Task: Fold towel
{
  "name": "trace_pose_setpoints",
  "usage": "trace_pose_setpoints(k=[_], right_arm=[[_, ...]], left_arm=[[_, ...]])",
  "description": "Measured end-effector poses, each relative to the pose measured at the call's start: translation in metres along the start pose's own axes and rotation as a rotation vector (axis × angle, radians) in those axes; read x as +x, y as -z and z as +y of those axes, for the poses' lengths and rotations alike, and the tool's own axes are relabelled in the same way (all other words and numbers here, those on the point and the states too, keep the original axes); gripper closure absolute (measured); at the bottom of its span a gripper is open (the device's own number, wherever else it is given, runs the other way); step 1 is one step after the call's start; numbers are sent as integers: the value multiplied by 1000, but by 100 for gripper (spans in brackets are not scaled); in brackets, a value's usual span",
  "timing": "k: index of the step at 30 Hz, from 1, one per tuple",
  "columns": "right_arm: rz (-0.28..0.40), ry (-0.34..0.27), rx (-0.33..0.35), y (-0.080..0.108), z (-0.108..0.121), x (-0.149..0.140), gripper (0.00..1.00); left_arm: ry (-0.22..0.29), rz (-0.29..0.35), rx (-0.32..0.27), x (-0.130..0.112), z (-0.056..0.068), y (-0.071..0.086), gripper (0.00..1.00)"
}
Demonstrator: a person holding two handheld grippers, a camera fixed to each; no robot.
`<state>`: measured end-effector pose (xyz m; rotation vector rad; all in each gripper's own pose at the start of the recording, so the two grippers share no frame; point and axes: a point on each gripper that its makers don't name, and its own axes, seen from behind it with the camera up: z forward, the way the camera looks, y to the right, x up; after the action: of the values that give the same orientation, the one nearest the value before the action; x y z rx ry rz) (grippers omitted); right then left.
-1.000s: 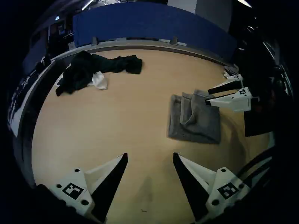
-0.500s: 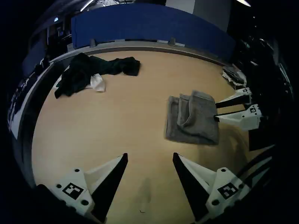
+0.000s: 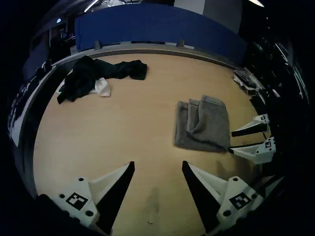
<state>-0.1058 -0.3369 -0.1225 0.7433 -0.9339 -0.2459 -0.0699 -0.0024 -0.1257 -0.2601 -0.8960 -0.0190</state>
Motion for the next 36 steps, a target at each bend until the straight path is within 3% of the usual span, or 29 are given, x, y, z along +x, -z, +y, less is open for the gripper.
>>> trace_pose_setpoints(k=[13, 18, 29, 36], right_arm=[[-27, -38, -50, -9, -2, -22, 26], [-37, -43, -71, -12, -1, -24, 30], [-36, -73, -99, -15, 2, -21, 55], [-31, -103, -92, -15, 2, -21, 78]], left_arm=[[-3, -2, -9, -2, -1, -2, 11], [0, -2, -10, -2, -4, -3, 11], [1, 0, -3, -1, -9, -2, 11], [4, 2, 4, -2, -14, 0, 11]])
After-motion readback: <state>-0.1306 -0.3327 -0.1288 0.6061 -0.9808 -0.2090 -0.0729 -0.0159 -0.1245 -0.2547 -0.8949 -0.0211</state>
